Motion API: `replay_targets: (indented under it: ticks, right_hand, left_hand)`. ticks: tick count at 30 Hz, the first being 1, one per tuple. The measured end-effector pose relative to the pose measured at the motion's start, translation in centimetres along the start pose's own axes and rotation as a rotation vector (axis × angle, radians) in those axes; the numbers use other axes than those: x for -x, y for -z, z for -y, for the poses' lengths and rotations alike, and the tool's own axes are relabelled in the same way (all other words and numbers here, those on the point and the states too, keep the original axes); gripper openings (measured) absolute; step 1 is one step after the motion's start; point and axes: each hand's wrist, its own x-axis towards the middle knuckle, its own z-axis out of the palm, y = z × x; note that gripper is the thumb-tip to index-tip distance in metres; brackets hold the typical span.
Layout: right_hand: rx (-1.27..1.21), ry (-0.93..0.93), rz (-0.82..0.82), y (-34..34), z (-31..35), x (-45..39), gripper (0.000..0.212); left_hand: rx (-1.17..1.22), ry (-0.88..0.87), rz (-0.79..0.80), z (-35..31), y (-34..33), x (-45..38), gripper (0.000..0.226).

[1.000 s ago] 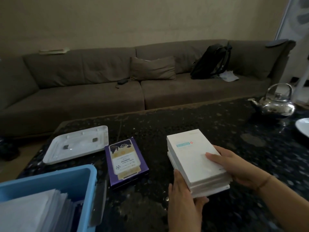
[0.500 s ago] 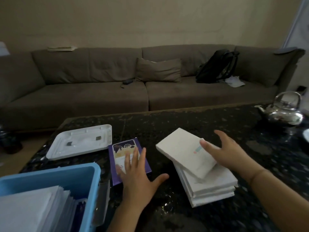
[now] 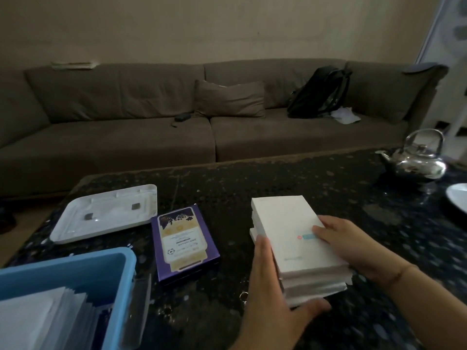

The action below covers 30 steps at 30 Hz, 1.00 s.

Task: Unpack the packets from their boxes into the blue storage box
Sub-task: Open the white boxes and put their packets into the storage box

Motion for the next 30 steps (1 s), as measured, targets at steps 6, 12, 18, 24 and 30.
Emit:
replay_targets:
  ticks: [6,12,18,24,30]
  right_hand:
    - [-0.037,-0.019,-0.003,-0.8,-0.2,0.5,0.037]
    - [-0.034,-0.031,0.023,-1.1,0.5,0.5,0.042]
    - [-0.149,-0.047,-0.064,0.4,0.8,1.1,0.059]
    - [-0.088,0.034,-0.126,0.0,2.2,2.2,0.060]
    - [0.070,0.141,-0.282,-0.9,5.4,4.8,0.065]
  left_hand:
    - [-0.014,0.012,-0.124,1.6,-3.0,0.6,0.110]
    - [-0.015,0.016,-0.105,1.0,-1.9,1.4,0.125]
    - [-0.749,0.148,-0.335,3.5,7.0,-0.2,0.088]
    - [-0.946,0.401,-0.089,3.9,7.9,0.0,0.070]
    - [-1.037,0.031,-0.196,5.7,3.5,3.6,0.075]
